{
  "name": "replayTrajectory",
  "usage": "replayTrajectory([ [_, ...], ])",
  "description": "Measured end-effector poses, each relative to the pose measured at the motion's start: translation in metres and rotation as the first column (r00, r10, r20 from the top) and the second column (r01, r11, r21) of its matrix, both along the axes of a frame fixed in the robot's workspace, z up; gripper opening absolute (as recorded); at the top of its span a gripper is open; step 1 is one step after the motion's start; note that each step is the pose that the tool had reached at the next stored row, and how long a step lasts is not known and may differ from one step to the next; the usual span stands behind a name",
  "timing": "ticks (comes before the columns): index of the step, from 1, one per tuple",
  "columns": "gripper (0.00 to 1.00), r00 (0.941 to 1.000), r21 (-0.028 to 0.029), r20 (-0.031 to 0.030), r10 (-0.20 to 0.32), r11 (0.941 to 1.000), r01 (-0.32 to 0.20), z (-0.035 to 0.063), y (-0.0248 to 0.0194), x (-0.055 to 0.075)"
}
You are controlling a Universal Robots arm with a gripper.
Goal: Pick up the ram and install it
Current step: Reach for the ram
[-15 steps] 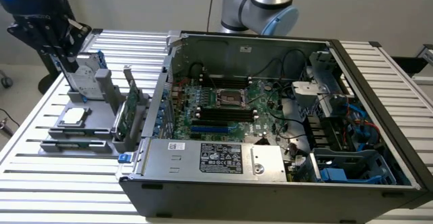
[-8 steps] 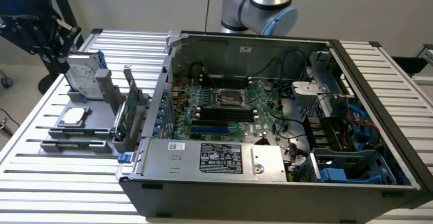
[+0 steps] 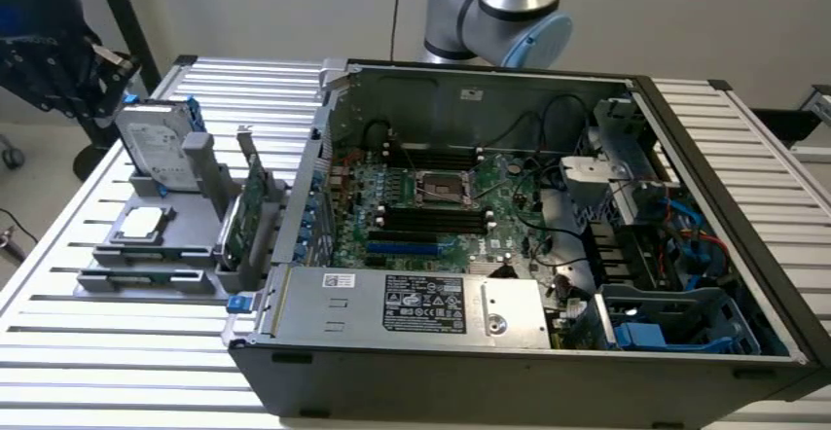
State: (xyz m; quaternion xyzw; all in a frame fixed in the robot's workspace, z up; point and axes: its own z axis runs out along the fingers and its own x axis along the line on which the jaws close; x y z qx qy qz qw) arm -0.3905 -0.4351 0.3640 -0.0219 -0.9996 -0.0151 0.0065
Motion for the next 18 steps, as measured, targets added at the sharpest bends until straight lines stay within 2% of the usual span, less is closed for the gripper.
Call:
replayTrajectory([
  [2, 0.11, 0.9999, 0.0, -0.0093, 0.007, 1.0, -0.007, -0.0024, -0.0029, 0.0],
  [5, 0.11, 0.9996, 0.0001, -0.0172, 0.021, 0.9998, -0.021, -0.0064, -0.0067, 0.0],
  [7, 0.11, 0.9994, 0.0001, -0.0194, 0.028, 0.9996, -0.028, -0.0089, -0.0092, 0.0],
  [10, 0.11, 0.999, 0.0003, -0.0196, 0.04, 0.9992, -0.04, -0.0124, -0.0128, 0.0],
  [18, 0.11, 0.9931, 0.0006, -0.0235, 0.115, 0.9934, -0.115, -0.02, -0.0143, 0.0],
])
